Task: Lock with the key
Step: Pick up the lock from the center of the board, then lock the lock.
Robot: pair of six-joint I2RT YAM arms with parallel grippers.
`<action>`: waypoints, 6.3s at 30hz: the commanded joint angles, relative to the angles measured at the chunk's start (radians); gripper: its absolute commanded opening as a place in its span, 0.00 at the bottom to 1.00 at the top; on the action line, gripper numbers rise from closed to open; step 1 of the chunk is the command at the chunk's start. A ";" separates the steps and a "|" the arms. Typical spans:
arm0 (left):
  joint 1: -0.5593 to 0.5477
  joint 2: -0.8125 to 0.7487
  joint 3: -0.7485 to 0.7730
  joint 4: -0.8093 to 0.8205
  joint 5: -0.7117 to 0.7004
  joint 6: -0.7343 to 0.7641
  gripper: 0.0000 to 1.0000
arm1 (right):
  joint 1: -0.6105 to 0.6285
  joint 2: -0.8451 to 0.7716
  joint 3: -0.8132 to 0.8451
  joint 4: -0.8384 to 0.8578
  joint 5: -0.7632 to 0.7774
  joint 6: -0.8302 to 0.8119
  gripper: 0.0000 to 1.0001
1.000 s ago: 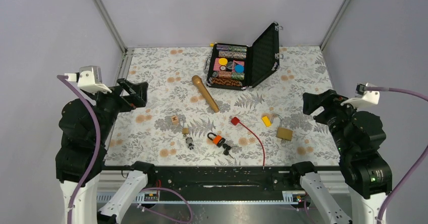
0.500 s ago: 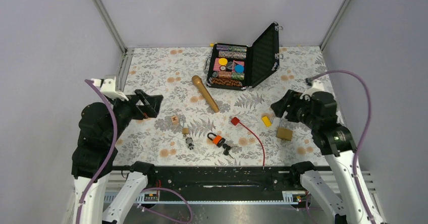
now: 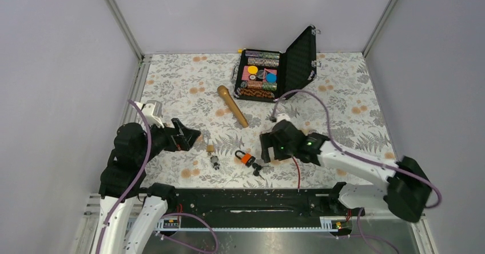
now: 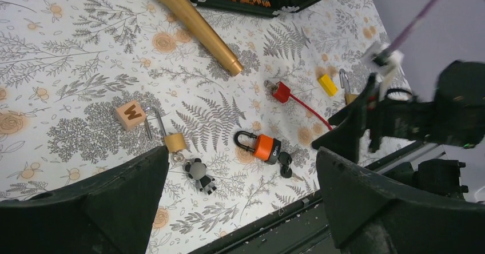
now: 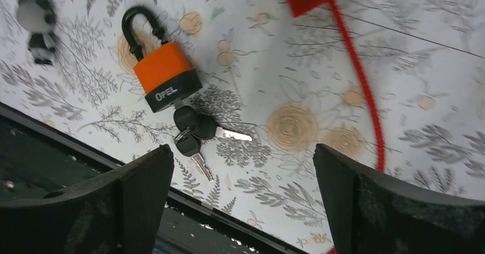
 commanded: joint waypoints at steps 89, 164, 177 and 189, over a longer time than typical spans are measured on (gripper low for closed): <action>-0.764 0.171 -0.235 0.763 -0.658 -0.142 0.60 | 0.207 0.006 0.146 0.567 0.160 1.228 0.34; -0.716 0.288 0.288 0.511 0.210 -0.096 0.13 | -0.162 -0.303 0.176 0.864 -0.970 0.081 0.00; -0.715 0.253 0.249 0.547 0.148 -0.091 0.82 | -0.162 -0.317 0.189 0.914 -0.869 0.208 0.00; -0.716 0.289 0.268 0.547 0.142 -0.019 0.58 | -0.162 -0.282 0.240 0.820 -0.922 0.227 0.00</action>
